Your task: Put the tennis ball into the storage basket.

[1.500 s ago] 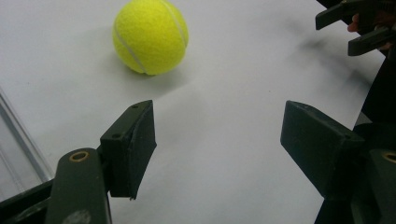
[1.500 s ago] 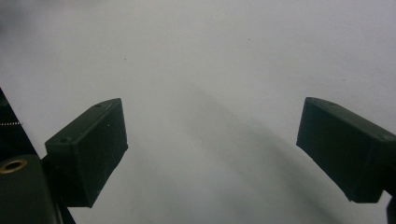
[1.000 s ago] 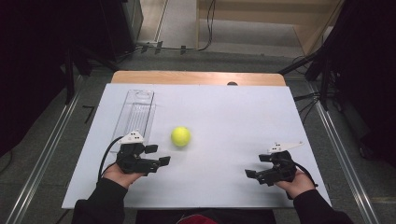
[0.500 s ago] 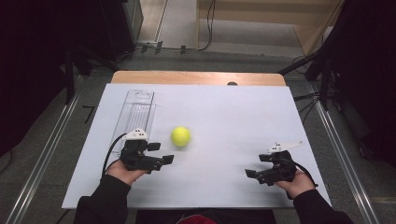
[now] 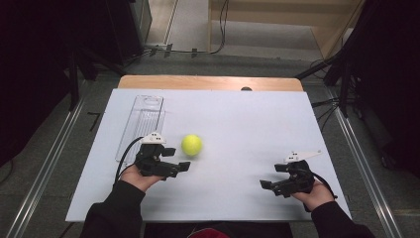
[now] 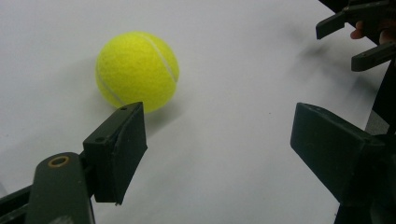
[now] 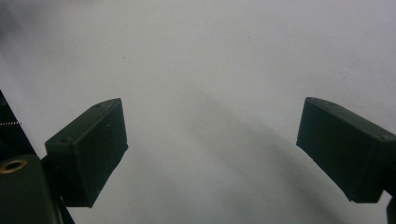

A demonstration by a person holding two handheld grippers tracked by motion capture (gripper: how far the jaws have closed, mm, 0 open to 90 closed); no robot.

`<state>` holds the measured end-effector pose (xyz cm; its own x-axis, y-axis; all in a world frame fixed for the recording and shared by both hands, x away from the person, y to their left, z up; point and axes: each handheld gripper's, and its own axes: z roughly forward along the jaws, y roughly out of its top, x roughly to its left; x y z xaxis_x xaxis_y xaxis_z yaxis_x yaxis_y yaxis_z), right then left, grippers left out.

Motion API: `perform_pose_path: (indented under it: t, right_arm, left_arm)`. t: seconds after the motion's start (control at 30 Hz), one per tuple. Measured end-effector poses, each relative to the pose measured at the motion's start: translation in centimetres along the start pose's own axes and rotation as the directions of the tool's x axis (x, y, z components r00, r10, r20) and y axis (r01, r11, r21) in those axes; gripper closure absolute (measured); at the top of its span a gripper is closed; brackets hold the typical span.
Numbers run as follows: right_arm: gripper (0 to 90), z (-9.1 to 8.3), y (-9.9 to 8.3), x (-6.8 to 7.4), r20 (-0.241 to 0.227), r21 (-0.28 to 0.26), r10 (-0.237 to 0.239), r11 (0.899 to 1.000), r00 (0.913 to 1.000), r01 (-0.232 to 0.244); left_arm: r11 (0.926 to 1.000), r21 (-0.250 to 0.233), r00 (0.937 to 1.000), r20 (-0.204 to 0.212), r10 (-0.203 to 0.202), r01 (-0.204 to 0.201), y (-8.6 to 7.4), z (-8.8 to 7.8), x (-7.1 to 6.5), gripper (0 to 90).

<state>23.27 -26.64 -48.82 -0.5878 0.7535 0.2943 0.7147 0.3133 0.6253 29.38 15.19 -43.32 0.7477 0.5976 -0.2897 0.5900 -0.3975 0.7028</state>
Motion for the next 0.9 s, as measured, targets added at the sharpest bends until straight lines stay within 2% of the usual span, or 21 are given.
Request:
perform_pose_path:
  t: [0.03,0.1,0.2,0.4,0.43,0.53,0.7,0.9]
  right_arm:
    - [6.8,0.0,0.0,0.0,0.0,0.0,0.0,1.0,1.0,0.0]
    - [6.8,0.0,0.0,0.0,0.0,0.0,0.0,1.0,1.0,0.0]
    - [6.8,0.0,0.0,0.0,-0.004,0.0,-0.002,1.0,1.0,0.002]
    - [6.8,-0.1,0.1,0.1,-0.015,-0.014,-0.009,1.0,0.9998,0.009]
    - [6.7,-0.1,0.1,0.1,-0.016,-0.015,-0.006,1.0,0.9998,0.006]
    - [6.8,-0.1,0.1,0.1,-0.016,-0.015,-0.006,1.0,0.9998,0.005]
    - [6.8,-0.1,0.1,0.2,-0.016,-0.016,-0.004,1.0,0.9999,0.004]
    - [6.8,-0.1,0.1,0.2,-0.016,-0.016,-0.004,1.0,0.9999,0.003]
  left_arm:
    - [1.0,-0.002,1.0,0.001,-0.003,0.003,0.1,0.1,0.0,14.8]
    - [1.0,-0.007,1.0,0.004,-0.005,0.005,0.3,0.2,0.0,13.7]
    - [0.9999,-0.003,0.9998,-0.015,-0.013,0.013,0.6,0.4,0.2,3.3]
    - [0.9998,0.002,0.9997,-0.015,-0.018,0.018,1.2,0.7,0.4,3.2]
    - [0.9998,0.002,0.9997,-0.016,-0.018,0.018,1.3,0.7,0.5,1.1]
    - [0.9993,-0.021,0.9993,-0.018,-0.031,0.031,1.5,0.7,0.5,0.0]
    - [0.9999,0.006,0.9996,-0.025,-0.013,0.013,2.0,1.0,0.4,0.0]
    - [0.9999,0.006,0.9996,-0.027,-0.01,0.01,2.6,1.3,0.6,0.0]
